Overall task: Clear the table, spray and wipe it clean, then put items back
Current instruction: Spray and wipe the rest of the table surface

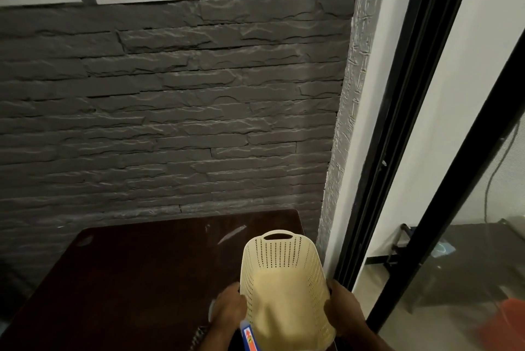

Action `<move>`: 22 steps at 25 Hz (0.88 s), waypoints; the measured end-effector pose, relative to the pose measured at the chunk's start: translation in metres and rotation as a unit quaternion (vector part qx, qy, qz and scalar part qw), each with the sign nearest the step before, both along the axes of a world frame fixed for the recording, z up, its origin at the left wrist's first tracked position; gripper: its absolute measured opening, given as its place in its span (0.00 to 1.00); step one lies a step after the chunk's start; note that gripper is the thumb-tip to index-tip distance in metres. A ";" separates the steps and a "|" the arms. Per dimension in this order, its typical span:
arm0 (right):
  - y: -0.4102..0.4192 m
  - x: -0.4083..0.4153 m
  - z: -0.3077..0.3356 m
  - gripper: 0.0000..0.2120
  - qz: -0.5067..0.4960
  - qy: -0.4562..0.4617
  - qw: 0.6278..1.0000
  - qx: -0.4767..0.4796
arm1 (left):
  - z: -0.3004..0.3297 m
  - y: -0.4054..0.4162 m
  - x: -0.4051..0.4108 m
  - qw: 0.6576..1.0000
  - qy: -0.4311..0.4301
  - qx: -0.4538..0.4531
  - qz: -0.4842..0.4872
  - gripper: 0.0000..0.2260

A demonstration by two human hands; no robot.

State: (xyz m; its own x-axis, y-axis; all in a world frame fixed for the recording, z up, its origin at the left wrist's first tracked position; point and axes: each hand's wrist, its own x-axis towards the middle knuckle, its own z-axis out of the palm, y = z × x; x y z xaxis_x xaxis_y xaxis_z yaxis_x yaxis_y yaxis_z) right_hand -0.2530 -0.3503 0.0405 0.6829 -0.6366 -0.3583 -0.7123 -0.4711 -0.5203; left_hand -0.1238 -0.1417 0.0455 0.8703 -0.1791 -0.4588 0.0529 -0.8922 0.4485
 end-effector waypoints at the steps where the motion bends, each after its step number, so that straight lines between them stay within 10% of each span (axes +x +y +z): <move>1: -0.001 0.003 0.002 0.16 0.003 -0.005 1.000 0.003 | 0.003 0.001 0.002 1.000 -0.014 0.003 0.005 0.14; 22: 0.142 0.150 0.186 0.21 0.093 -0.063 0.992 0.066 | 0.127 0.176 0.128 0.970 -0.192 -0.109 0.099 0.16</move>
State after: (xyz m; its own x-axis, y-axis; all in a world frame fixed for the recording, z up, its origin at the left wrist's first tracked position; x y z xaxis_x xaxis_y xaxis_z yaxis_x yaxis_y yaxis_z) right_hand -0.1025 -0.2082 0.2264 0.8283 -0.4490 -0.3350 -0.5455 -0.5103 -0.6649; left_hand 0.0037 0.0346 0.1723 0.9969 -0.0467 -0.0636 0.0055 -0.7635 0.6457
